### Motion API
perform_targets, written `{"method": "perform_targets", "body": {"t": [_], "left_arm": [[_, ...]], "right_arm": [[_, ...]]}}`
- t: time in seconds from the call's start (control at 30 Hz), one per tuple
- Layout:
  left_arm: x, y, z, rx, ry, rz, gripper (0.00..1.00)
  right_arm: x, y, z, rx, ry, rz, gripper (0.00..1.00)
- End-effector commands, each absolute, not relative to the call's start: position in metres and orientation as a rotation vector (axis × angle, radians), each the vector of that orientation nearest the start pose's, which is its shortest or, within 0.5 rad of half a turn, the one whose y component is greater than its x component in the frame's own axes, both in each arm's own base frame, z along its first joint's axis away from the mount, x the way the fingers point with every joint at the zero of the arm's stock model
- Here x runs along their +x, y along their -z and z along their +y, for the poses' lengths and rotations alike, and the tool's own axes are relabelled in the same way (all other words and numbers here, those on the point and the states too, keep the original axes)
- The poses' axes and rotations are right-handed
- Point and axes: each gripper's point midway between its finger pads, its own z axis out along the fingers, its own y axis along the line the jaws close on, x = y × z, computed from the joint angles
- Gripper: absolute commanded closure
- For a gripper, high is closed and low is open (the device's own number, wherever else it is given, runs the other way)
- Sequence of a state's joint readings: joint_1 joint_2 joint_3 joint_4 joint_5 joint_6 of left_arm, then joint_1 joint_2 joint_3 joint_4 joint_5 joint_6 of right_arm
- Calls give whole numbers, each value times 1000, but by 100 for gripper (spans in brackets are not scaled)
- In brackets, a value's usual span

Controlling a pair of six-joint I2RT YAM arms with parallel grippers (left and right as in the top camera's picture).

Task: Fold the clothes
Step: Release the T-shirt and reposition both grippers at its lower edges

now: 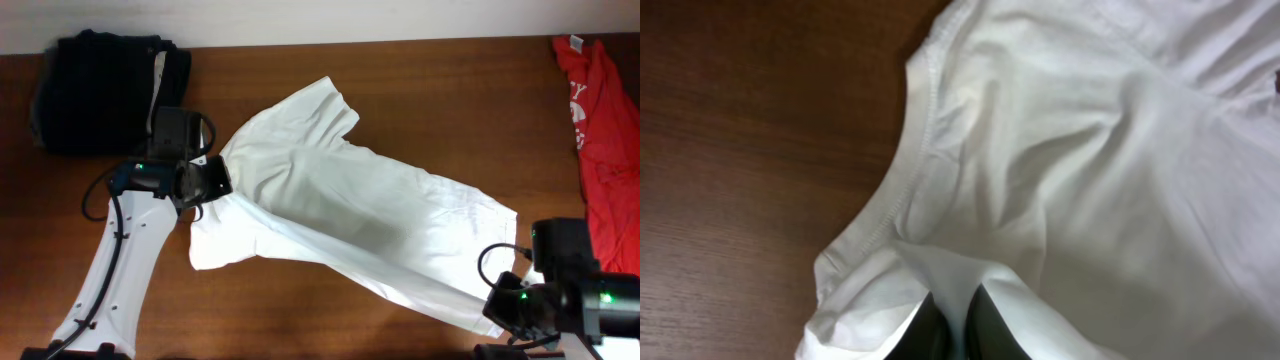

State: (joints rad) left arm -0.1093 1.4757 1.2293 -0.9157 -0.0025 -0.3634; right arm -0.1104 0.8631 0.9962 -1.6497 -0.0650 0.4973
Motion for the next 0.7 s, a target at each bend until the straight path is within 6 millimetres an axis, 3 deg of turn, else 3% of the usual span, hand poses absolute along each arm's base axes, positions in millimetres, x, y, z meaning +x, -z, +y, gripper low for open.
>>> {"method": "perform_targets", "body": {"t": [0.0,0.3,0.67], "left_arm": [[345,-149,-30,-385,107,2706,94],[344,-128,-29,-393,86,2775,93],[352,-102,-30,-400,70,2826,90]], "right_arm": [[87,-142,5,974,-123,3041,96],[95,-127,7,988,-146,3039,96],[129,-122,2,1066,-162,2921,96]]}}
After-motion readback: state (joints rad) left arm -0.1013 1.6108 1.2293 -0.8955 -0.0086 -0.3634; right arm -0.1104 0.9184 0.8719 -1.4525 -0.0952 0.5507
